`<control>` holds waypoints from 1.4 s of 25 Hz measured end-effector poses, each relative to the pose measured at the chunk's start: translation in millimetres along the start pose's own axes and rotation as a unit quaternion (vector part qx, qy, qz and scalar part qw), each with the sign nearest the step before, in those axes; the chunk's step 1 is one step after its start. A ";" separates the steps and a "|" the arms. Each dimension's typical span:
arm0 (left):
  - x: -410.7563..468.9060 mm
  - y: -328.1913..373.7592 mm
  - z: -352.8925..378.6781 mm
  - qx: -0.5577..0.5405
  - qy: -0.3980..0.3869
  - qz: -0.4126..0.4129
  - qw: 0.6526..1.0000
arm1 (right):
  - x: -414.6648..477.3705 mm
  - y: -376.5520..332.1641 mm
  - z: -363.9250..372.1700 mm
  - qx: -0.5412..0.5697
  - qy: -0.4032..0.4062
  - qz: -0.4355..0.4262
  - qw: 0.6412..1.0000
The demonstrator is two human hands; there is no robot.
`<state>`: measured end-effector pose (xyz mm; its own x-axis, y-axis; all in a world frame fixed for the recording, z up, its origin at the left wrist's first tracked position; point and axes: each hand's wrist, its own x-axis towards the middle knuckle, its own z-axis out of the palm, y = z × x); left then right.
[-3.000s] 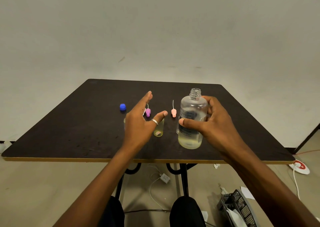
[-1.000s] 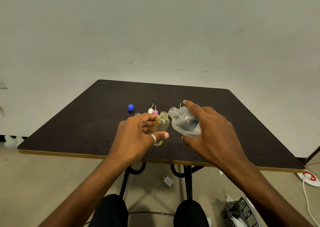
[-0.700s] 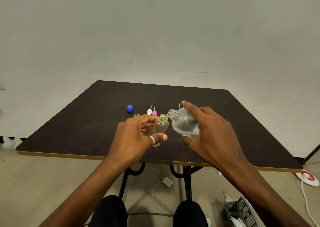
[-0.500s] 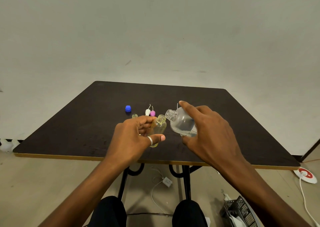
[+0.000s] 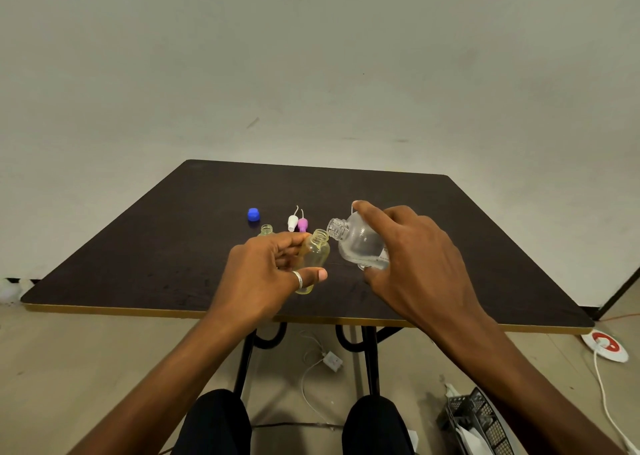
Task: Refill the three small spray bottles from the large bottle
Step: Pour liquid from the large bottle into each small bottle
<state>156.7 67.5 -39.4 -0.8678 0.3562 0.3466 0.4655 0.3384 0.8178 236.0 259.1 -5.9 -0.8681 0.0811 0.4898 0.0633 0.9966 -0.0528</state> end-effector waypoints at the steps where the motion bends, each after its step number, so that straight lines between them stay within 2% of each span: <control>1: 0.0 -0.1 0.1 0.000 0.000 0.001 1.000 | 0.4 0.3 0.3 -0.002 0.000 -0.002 1.000; 35: -0.4 -6.6 3.9 0.010 -0.007 0.030 0.999 | 1.6 -0.2 -3.3 -0.031 0.002 -0.016 0.999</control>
<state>154.6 68.6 -46.7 -0.8355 0.3881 0.3889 0.5206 0.3328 0.7863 236.2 259.1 -2.2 -0.8685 0.0483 0.4934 0.0653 0.9977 0.0173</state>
